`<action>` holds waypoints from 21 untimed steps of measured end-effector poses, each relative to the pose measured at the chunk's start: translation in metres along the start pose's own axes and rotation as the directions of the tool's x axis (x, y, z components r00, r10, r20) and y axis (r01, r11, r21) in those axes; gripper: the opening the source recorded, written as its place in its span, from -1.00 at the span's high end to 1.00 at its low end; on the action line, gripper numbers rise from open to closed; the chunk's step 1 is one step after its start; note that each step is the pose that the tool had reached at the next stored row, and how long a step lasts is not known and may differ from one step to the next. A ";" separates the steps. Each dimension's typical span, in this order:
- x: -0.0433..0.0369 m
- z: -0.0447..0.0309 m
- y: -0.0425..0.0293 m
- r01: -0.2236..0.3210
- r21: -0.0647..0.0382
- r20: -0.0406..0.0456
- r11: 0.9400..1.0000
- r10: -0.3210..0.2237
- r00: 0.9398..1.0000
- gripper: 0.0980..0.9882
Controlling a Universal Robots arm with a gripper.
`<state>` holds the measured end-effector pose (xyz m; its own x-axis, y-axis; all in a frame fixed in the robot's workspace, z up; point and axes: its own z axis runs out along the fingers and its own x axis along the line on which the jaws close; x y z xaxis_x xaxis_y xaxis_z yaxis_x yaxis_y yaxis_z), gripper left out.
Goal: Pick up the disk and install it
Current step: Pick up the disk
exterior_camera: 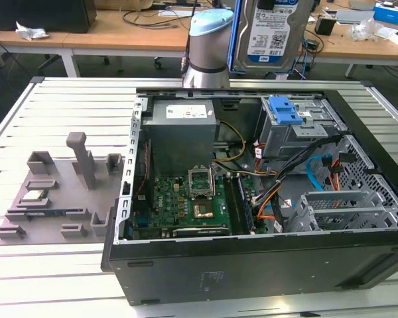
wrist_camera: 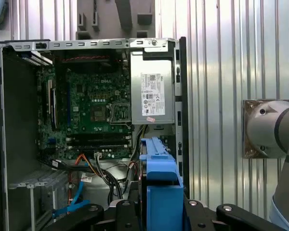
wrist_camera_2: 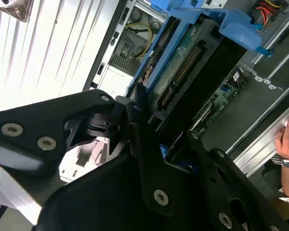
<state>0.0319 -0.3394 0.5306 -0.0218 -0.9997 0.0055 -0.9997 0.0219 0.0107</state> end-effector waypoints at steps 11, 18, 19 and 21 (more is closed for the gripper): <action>-0.0008 -0.0004 -0.0386 0.000 0.000 0.000 1.000 0.000 1.000 0.40; -0.0014 -0.0007 -0.0640 0.000 0.000 0.000 1.000 0.000 1.000 0.40; -0.0014 -0.0007 -0.0665 0.000 0.000 0.000 1.000 0.000 1.000 0.40; -0.0015 -0.0007 -0.0688 0.000 0.000 0.000 1.000 0.000 1.000 0.40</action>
<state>0.1007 -0.3394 0.5306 -0.0218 -0.9997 0.0053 -0.9997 0.0218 0.0107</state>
